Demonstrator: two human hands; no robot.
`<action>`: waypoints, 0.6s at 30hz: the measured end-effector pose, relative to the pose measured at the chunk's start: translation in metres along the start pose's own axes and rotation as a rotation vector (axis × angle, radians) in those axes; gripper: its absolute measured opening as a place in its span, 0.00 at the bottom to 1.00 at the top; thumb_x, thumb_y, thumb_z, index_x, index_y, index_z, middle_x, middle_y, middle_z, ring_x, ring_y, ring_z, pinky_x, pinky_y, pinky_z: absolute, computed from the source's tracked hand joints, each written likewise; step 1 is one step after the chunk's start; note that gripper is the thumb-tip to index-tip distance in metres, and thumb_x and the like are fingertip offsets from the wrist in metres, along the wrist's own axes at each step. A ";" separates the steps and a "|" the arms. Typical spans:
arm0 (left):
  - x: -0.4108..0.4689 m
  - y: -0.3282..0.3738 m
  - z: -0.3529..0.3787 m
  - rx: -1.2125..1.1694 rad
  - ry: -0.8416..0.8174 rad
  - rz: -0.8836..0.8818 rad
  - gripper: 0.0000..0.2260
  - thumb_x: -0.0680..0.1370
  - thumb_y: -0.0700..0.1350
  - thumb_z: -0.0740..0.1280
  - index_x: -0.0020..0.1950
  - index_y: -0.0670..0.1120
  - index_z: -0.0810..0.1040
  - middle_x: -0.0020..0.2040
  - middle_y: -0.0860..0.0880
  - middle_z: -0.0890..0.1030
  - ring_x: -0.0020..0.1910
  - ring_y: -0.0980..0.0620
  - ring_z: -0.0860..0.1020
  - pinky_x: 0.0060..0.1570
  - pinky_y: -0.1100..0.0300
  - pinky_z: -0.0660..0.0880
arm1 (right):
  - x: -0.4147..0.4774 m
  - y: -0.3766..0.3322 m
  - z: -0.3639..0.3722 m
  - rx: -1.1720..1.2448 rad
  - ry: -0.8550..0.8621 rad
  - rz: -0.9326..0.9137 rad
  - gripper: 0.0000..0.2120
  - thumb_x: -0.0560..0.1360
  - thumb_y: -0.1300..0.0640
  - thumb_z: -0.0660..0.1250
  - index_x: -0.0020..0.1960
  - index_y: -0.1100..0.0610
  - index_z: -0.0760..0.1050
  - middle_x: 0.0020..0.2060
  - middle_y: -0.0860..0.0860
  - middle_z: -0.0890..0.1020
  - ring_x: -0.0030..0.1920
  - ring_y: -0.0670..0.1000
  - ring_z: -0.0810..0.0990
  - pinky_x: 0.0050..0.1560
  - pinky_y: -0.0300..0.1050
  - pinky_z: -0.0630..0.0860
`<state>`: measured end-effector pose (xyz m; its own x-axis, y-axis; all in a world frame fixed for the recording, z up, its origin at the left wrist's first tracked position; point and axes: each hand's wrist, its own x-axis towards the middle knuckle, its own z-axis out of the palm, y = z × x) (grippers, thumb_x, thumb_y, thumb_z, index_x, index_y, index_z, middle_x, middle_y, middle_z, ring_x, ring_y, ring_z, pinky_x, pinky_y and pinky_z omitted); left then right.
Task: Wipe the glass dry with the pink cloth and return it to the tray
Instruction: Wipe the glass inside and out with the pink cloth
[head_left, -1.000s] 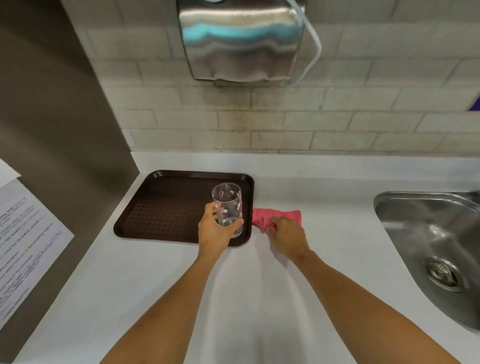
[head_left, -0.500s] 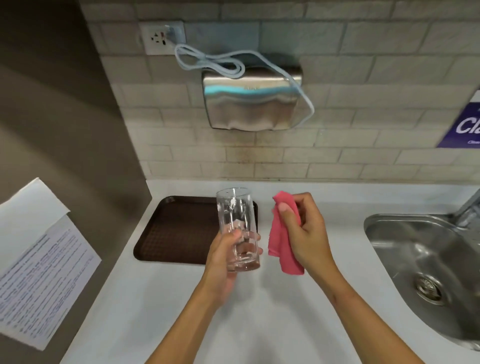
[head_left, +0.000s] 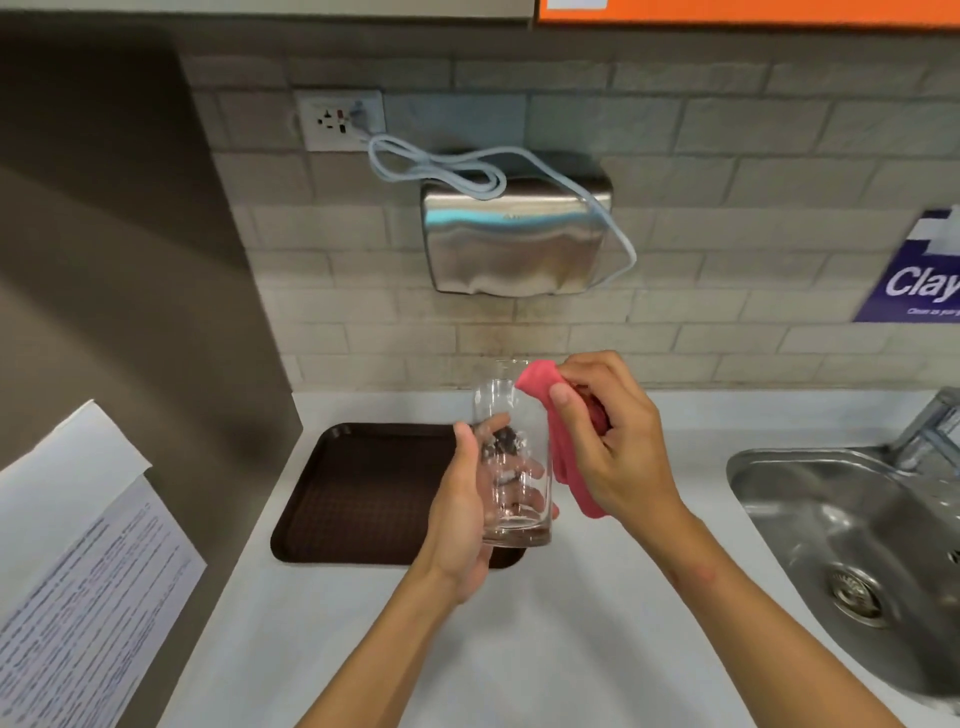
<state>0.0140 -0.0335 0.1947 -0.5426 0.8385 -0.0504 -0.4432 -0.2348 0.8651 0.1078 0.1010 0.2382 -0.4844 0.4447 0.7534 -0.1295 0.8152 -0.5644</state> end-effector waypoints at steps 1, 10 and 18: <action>0.002 0.002 0.002 0.004 0.001 0.004 0.30 0.78 0.69 0.57 0.71 0.52 0.78 0.49 0.40 0.86 0.38 0.39 0.87 0.39 0.49 0.85 | 0.004 0.001 0.000 0.001 0.008 -0.019 0.07 0.84 0.57 0.67 0.56 0.59 0.81 0.51 0.47 0.78 0.51 0.38 0.78 0.53 0.28 0.71; 0.033 0.025 0.014 0.057 0.062 0.096 0.29 0.78 0.69 0.58 0.72 0.56 0.79 0.53 0.39 0.87 0.51 0.42 0.87 0.50 0.46 0.85 | -0.018 0.018 -0.004 -0.093 -0.201 -0.371 0.09 0.88 0.50 0.60 0.62 0.53 0.76 0.54 0.47 0.74 0.44 0.45 0.76 0.46 0.29 0.73; 0.037 0.029 0.032 0.046 -0.032 0.081 0.30 0.78 0.69 0.59 0.73 0.54 0.78 0.51 0.36 0.83 0.40 0.41 0.85 0.39 0.50 0.84 | 0.073 0.019 -0.021 -0.144 -0.011 -0.377 0.15 0.87 0.54 0.62 0.60 0.63 0.82 0.50 0.59 0.78 0.46 0.55 0.79 0.44 0.53 0.80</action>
<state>0.0042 0.0060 0.2335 -0.5515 0.8334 0.0358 -0.3653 -0.2799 0.8878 0.0884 0.1568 0.2892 -0.4357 0.1009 0.8944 -0.1780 0.9644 -0.1955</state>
